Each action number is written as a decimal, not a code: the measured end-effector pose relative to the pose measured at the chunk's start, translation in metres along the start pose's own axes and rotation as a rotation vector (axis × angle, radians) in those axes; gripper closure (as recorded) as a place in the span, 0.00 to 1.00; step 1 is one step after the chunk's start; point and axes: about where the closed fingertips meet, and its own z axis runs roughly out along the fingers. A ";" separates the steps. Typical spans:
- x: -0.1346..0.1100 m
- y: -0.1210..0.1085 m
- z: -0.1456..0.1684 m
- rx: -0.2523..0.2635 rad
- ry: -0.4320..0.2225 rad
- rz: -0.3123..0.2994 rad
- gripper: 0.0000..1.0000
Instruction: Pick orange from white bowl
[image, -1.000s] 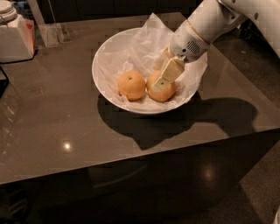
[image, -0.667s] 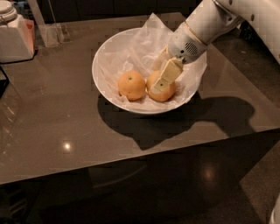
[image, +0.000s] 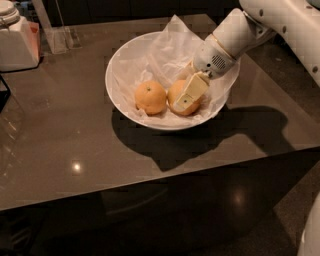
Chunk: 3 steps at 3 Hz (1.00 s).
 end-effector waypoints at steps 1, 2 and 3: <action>0.006 -0.005 0.005 -0.014 -0.006 0.020 0.30; 0.010 -0.012 0.010 -0.028 -0.006 0.037 0.29; 0.013 -0.018 0.016 -0.044 -0.001 0.049 0.29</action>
Offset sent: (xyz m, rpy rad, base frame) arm 0.0120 -0.0105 -0.0212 0.0051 0.0764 -0.0162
